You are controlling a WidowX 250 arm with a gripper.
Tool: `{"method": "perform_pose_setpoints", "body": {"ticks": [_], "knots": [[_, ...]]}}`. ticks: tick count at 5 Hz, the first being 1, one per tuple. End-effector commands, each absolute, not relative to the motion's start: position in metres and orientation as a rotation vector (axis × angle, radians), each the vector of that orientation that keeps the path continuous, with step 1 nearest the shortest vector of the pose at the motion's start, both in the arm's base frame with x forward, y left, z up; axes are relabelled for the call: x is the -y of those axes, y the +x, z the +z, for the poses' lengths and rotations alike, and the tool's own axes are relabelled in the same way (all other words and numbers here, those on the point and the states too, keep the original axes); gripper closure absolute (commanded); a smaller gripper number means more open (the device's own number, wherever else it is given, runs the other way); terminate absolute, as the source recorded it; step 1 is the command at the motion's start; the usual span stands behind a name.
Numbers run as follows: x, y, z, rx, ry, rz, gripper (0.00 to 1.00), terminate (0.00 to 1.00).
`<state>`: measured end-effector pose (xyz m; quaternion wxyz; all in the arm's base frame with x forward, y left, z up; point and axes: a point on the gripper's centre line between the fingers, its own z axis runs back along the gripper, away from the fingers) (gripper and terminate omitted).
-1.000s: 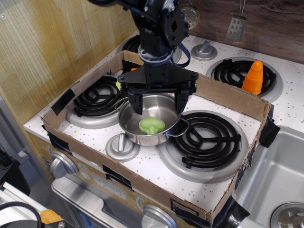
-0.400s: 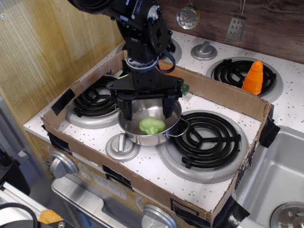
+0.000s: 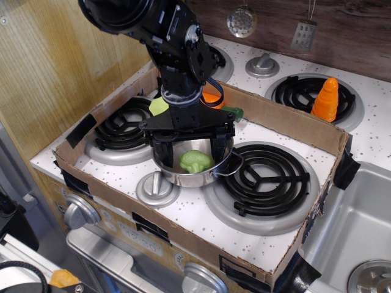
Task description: Take broccoli out of pan
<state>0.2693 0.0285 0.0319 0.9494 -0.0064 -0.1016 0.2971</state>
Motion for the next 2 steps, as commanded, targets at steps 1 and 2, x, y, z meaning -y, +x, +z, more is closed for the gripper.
{"method": "perform_pose_setpoints", "body": {"ticks": [1,2], "knots": [[-0.0183,0.2702,0.0296,0.226,-0.050,0.606,0.00,0.00],[-0.0167,0.2701,0.0234,0.237,-0.065,0.596,0.00,0.00]]}}
